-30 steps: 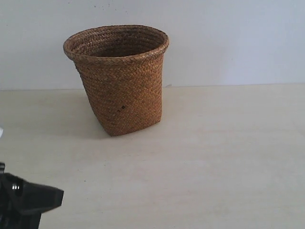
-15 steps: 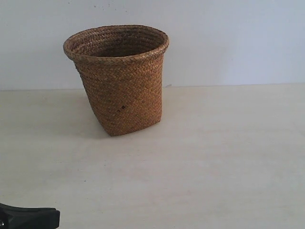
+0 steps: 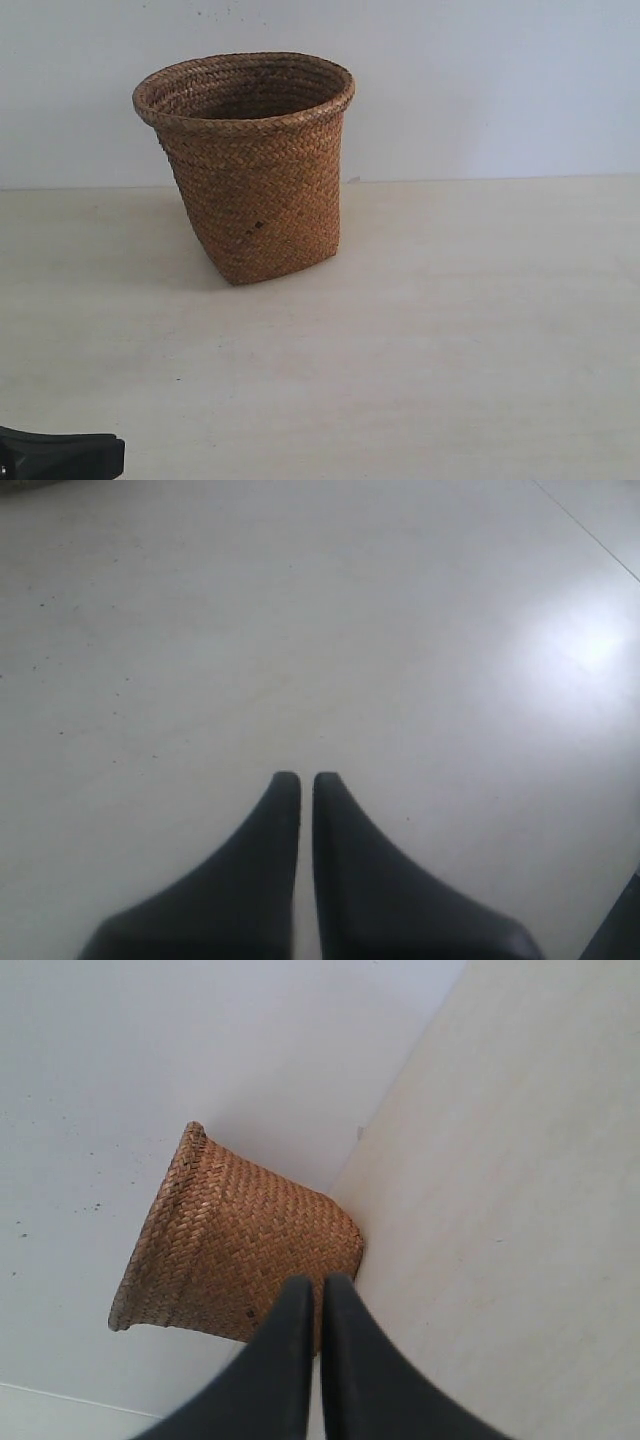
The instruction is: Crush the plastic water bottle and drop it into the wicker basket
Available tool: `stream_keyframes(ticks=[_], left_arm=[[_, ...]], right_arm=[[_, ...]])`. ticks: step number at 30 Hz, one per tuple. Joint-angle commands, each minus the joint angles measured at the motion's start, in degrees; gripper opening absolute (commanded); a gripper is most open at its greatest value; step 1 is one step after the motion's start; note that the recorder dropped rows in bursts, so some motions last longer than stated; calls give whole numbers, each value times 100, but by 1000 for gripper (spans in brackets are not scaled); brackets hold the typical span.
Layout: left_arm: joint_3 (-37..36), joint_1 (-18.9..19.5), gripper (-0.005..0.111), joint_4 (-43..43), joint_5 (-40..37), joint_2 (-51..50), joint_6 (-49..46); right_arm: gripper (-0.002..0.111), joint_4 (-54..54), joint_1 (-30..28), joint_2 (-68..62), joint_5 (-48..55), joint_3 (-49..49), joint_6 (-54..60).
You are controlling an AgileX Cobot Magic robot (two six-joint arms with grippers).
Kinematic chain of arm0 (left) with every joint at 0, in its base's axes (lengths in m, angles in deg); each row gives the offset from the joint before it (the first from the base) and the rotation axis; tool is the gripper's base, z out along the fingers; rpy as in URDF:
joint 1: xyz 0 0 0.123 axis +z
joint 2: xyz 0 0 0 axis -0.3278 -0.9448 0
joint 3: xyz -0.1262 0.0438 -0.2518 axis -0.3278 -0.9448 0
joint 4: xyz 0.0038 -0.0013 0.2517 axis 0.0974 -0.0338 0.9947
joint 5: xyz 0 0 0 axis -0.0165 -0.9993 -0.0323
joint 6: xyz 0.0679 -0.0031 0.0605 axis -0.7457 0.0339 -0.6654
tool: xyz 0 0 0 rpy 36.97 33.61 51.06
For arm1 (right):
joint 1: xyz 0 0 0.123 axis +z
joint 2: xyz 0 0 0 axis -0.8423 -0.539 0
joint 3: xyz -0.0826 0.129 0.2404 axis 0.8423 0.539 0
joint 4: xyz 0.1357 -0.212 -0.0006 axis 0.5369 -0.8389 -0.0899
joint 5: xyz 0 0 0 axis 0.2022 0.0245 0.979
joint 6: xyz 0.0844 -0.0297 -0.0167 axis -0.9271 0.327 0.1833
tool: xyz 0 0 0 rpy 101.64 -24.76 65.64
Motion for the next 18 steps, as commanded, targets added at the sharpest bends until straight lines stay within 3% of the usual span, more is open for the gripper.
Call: stream_keyframes(ticks=[1,18], left_arm=[[-33,-23,4,-58,-25,21,-41],[-33,-23,4,-58,-157,21,-41]], right_arm=[[0,4,-31,26,-31,-6,48],[0,4,-31,26,-31,-6,48]])
